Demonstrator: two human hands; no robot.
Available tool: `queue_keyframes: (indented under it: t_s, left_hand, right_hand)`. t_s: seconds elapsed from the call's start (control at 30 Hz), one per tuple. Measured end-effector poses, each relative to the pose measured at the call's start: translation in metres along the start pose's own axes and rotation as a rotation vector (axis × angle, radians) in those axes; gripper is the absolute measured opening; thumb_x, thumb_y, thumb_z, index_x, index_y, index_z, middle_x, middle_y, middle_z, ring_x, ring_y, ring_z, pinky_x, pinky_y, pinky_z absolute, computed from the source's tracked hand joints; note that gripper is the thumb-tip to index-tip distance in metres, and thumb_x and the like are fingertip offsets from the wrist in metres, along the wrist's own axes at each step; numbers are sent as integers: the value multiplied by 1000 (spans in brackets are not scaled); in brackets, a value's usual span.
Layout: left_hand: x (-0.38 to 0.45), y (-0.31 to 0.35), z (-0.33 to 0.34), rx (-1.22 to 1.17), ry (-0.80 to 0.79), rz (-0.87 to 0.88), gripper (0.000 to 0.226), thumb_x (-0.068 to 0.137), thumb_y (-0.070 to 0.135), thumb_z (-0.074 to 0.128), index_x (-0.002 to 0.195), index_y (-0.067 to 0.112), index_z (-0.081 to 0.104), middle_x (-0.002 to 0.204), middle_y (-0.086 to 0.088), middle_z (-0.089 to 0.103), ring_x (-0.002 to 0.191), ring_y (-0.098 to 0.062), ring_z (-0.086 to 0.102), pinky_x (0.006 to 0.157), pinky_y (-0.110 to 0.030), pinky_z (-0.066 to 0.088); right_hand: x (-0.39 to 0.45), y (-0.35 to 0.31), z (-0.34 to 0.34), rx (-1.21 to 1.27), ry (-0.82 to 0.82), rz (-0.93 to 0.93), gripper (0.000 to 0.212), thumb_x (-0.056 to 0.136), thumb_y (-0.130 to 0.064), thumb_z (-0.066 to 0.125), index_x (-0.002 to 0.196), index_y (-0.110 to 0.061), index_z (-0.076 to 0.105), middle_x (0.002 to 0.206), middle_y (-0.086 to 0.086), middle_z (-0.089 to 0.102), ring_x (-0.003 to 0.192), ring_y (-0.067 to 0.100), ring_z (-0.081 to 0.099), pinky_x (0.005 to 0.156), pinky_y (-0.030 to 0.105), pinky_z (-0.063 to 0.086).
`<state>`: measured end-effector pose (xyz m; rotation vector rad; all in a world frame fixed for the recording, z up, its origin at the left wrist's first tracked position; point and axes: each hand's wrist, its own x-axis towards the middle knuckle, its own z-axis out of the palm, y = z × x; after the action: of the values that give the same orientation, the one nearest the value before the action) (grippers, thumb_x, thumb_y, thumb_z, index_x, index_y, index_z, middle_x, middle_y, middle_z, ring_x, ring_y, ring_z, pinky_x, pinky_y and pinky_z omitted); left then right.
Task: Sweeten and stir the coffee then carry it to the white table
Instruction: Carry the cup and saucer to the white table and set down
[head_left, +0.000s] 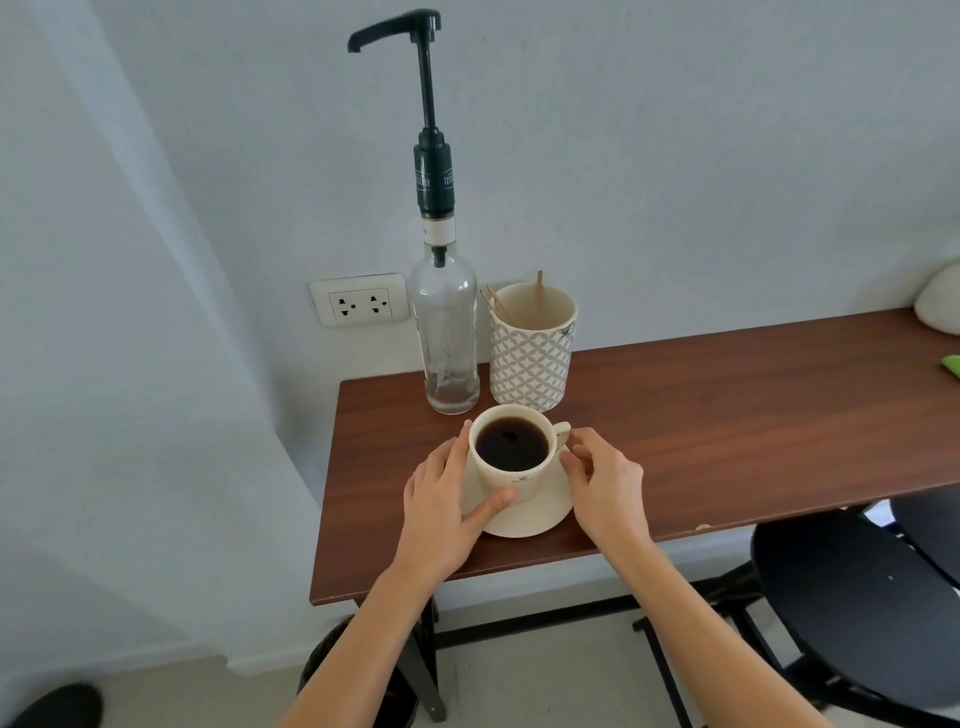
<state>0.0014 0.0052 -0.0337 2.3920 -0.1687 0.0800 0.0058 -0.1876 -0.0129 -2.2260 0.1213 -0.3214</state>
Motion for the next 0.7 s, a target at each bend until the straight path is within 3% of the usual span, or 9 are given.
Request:
queue_keyframes:
  t_s: [0.1,0.17,0.3,0.53,0.63,0.7]
  left_hand:
    - [-4,-2,-3,113,-106,-72,106,82,83,49,165,32,8,172,0,23,160,-23,18,127,-62,2]
    - [-7,-3,-4,157,-136,-81,99,90,73,53,166,29,7,174,1,15,163,-22,7,126,-64,-9]
    - [-12,-6,-6,218,-178,-68,94,94,72,47,165,25,8,176,2,9,164,-23,-4,125,-65,-12]
    - [-26,-6,-11,288,-217,-33,91,95,72,43,165,27,8,176,4,9,164,-24,-7,125,-64,-13]
    - [-34,-6,-13,292,-234,-26,91,94,73,43,165,29,8,176,5,8,164,-24,-9,125,-63,-14]
    - [-39,-6,-14,298,-248,-23,91,94,74,43,165,29,7,176,5,7,163,-24,-11,125,-63,-14]
  right_hand:
    - [-1,2,2,-95,-48,90,26,95,-16,63,121,-13,64,110,4,69,99,15,62,84,19,45]
    - [-4,2,3,-136,-60,137,31,93,-20,65,123,-11,63,113,7,65,102,18,60,87,28,47]
    - [-18,-2,2,-218,-35,148,32,94,-27,63,123,-13,64,105,6,63,92,18,57,79,29,47]
    - [-50,-16,-4,-358,-72,192,32,100,-35,51,128,-20,57,109,-2,71,95,17,65,70,25,44]
    - [-63,-16,-3,-269,-104,247,34,100,-32,50,133,-22,51,105,-1,71,90,19,68,67,29,50]
    - [-67,-13,-3,-32,-147,324,39,99,-27,53,137,-23,45,97,3,70,70,18,72,56,30,60]
